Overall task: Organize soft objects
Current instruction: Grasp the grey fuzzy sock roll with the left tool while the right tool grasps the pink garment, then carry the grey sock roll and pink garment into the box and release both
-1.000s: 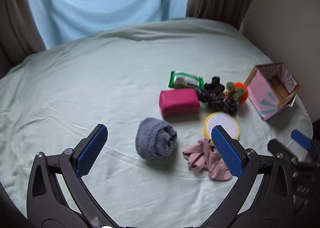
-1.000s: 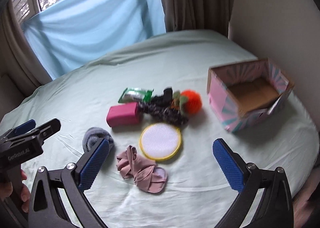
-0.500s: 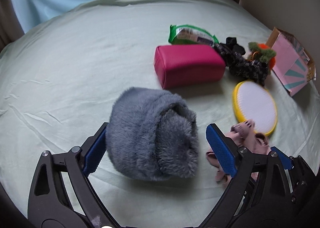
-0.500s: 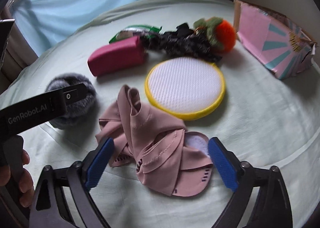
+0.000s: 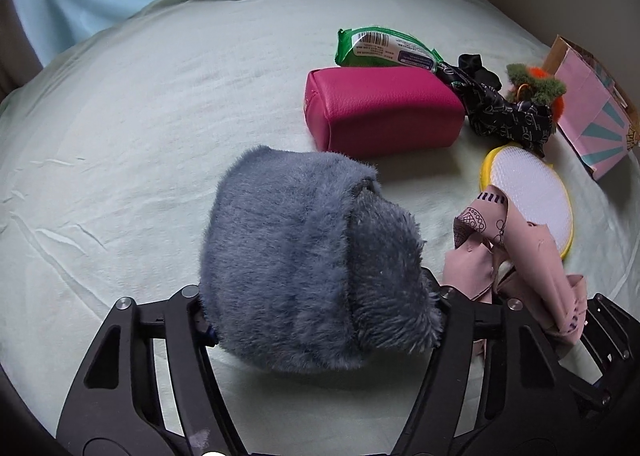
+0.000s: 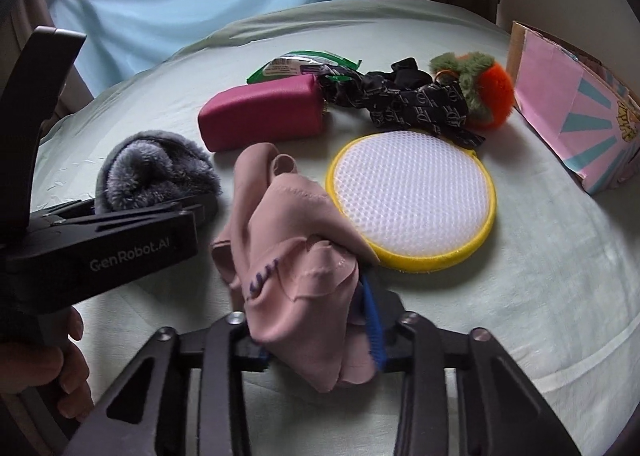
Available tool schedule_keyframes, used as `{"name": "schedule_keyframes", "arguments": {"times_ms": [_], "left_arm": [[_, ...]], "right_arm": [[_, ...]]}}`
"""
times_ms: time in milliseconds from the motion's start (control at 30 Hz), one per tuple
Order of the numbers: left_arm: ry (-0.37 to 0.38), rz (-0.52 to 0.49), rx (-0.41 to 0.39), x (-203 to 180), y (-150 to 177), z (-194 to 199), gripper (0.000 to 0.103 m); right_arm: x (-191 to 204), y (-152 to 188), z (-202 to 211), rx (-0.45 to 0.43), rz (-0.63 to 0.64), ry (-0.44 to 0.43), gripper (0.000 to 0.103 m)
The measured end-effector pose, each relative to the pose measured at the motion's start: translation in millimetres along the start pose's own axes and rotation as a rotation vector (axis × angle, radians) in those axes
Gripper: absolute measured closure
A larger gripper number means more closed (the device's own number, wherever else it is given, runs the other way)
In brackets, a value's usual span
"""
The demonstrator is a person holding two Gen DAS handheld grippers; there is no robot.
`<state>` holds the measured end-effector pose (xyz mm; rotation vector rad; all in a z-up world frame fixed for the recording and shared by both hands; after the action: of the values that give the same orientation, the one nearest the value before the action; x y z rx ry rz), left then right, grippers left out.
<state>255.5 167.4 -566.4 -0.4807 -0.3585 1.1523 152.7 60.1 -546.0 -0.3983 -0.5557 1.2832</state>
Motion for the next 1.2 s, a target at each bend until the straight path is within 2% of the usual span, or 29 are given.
{"name": "schedule_keyframes", "arguments": {"times_ms": [67,400,633,800,1000,1200], "left_arm": [[-0.002,0.005,-0.004,0,-3,6,0.041],[-0.037,0.022,-0.065,-9,-34,66,0.041],[-0.077,0.045,-0.114,-26,-72,133,0.04],[-0.1,0.096,-0.143,-46,-100,184,0.04],[-0.139,0.161,-0.173,-90,-138,232,0.04],[-0.143,0.243,-0.181,-155,-171,254,0.04]], "right_arm": [[0,-5,4,-0.005,-0.011,-0.024,0.078],[-5,-42,52,-0.058,0.012,-0.053,0.078],[-20,-90,116,-0.114,0.042,-0.081,0.078],[-36,-128,165,-0.143,0.077,-0.133,0.078],[-79,-176,218,-0.177,0.125,-0.171,0.078],[-151,-222,252,-0.181,0.15,-0.184,0.078]]}}
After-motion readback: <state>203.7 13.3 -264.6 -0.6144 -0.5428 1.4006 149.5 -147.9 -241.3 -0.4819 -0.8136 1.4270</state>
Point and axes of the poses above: each gripper's, at about its wrist camera, not at the fingertips, and z roughly against the way its jaws point, x to its left, y to its underside, the point moved 9 cm from there along -z, roughly the way its jaws point, and after that the axes turned 5 degrees about -y, right-handed, at the moved point
